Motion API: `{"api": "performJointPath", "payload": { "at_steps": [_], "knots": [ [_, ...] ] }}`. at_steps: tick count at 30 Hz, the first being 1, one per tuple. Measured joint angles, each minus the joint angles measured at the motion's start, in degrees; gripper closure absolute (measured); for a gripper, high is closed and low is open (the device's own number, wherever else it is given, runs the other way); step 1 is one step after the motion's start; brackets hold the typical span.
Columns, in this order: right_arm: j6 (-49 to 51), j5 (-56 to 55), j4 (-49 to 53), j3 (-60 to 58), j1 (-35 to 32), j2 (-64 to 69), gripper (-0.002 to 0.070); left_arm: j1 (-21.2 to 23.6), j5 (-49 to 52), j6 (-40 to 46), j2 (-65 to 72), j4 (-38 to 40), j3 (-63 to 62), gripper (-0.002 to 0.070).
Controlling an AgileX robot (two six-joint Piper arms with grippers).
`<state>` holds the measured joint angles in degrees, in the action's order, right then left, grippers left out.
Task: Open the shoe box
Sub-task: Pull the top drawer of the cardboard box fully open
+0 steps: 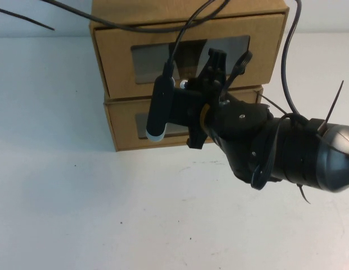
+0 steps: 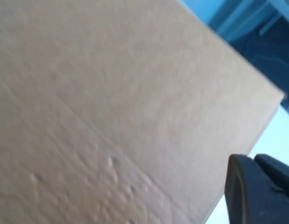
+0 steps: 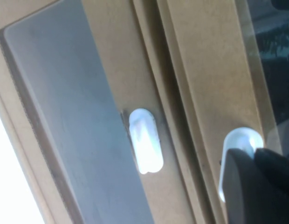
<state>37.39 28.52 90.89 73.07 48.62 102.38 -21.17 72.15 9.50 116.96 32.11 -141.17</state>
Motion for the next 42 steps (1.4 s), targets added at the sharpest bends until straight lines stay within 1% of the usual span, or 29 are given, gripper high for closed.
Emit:
{"api": "performJointPath", "payload": {
  "at_steps": [6,9,21,28,36,42],
  "knots": [
    [0.1,-0.8,0.1,-0.1,-0.2,0.0,0.0676,-0.6,0.0,1.1,-0.1,-2.1,6.0,0.0680],
    [0.1,-2.6,0.2,-0.1,-0.8,0.0,0.0676,-0.6,-0.1,1.9,-0.1,-2.5,6.2,0.0680],
    [1.7,-2.7,0.3,1.1,-1.3,1.3,0.0676,-0.6,-1.3,2.0,0.8,-5.2,6.1,0.0680],
    [0.6,-2.5,-3.6,1.1,-0.9,0.0,0.0676,-0.6,-1.9,1.7,1.3,-5.5,6.0,0.0680],
    [-9.8,1.2,-15.8,1.1,1.4,-2.1,0.0676,0.6,-1.9,1.7,1.6,-3.6,6.0,0.0680],
    [-11.8,2.4,-17.3,-3.2,3.3,-4.9,0.0676,0.6,-1.7,1.7,1.9,-3.2,6.0,0.0680]
  ]
}}
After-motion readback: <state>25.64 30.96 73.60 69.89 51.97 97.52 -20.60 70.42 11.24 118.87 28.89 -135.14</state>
